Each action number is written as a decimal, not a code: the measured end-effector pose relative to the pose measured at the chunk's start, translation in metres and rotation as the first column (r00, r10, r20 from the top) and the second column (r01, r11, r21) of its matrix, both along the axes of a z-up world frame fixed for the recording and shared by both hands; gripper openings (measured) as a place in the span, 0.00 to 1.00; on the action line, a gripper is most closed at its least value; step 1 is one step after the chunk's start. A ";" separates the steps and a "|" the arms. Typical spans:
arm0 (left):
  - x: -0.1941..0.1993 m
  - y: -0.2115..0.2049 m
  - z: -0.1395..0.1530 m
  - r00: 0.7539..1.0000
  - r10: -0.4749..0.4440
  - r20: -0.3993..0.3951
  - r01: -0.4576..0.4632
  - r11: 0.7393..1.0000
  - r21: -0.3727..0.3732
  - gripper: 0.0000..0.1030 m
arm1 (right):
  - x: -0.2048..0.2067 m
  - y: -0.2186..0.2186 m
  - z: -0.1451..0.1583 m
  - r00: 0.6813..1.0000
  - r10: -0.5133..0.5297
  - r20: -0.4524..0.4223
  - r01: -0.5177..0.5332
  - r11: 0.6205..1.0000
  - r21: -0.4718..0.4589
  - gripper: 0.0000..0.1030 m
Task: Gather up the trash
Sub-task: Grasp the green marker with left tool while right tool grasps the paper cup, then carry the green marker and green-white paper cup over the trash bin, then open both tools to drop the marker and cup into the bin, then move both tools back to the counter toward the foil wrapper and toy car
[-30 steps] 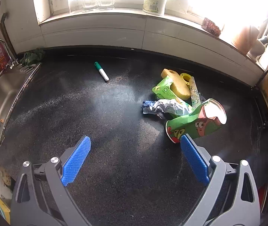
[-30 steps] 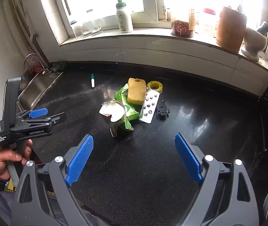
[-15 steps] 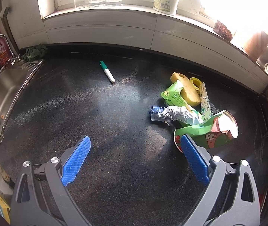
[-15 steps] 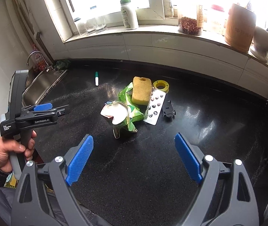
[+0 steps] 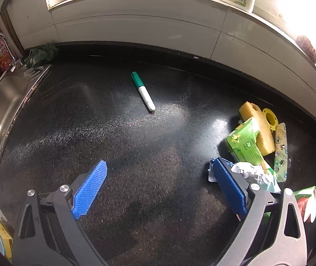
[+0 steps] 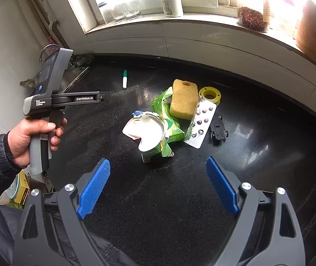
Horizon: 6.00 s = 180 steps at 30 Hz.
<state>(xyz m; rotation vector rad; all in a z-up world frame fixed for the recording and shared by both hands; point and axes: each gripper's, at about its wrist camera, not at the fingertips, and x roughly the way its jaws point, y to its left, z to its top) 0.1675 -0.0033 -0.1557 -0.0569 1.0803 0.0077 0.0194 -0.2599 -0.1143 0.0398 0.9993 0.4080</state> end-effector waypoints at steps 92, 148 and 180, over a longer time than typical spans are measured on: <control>-0.388 0.294 -0.009 0.767 0.641 -0.021 -0.641 0.767 0.009 0.12 | -0.097 0.461 -0.028 0.599 0.794 -0.108 -0.793 0.606 0.059 0.34; -0.200 0.022 0.046 0.951 -0.228 0.207 0.233 0.972 0.001 0.88 | -0.018 0.081 0.039 0.996 -0.058 0.065 0.063 0.995 -0.079 0.82; -0.045 -0.102 -0.042 0.674 -0.735 0.078 0.713 0.674 0.193 0.88 | 0.080 -0.053 -0.087 0.978 -0.171 -0.118 0.152 0.976 -0.153 0.82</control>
